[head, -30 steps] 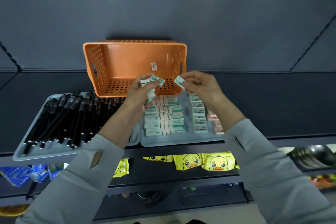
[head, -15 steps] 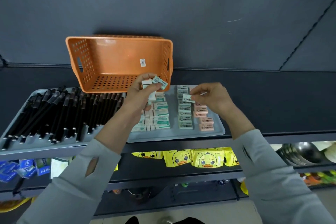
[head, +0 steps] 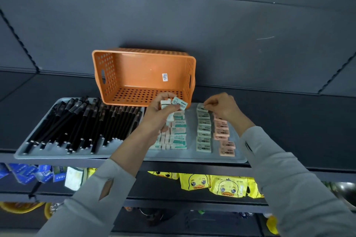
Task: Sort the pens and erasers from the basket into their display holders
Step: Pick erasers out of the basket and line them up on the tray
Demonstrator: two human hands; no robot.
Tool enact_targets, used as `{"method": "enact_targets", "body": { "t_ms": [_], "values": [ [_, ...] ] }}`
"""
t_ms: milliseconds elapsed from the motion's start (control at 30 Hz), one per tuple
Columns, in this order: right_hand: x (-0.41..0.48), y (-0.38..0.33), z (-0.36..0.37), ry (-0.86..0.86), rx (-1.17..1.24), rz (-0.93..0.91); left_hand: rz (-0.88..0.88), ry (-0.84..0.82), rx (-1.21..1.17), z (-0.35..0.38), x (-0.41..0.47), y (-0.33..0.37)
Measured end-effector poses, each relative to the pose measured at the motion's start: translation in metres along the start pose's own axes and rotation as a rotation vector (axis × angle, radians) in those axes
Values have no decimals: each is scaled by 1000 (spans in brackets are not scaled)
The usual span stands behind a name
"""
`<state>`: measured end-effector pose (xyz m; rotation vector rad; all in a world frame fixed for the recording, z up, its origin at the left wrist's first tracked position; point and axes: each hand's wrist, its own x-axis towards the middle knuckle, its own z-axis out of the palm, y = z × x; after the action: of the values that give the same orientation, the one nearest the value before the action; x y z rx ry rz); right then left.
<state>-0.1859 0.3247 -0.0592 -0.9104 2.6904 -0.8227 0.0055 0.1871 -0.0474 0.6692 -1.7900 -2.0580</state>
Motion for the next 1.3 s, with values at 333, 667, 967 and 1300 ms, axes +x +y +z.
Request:
{"method": "enact_targets", "body": {
  "t_ms": [333,667,967,1300],
  "values": [
    [-33,-49,-11,-193,761,-106,70,45,62,21,15,5],
    [-15,-3,-13,-2,131,-46,-361,64,-429,12,24,17],
    [-9,-5,-3,16,-100,-112,-342,96,-607,13,34,17],
    [-50,-70,14,-336,783,-31,-156,328,-552,37,32,19]
  ]
}}
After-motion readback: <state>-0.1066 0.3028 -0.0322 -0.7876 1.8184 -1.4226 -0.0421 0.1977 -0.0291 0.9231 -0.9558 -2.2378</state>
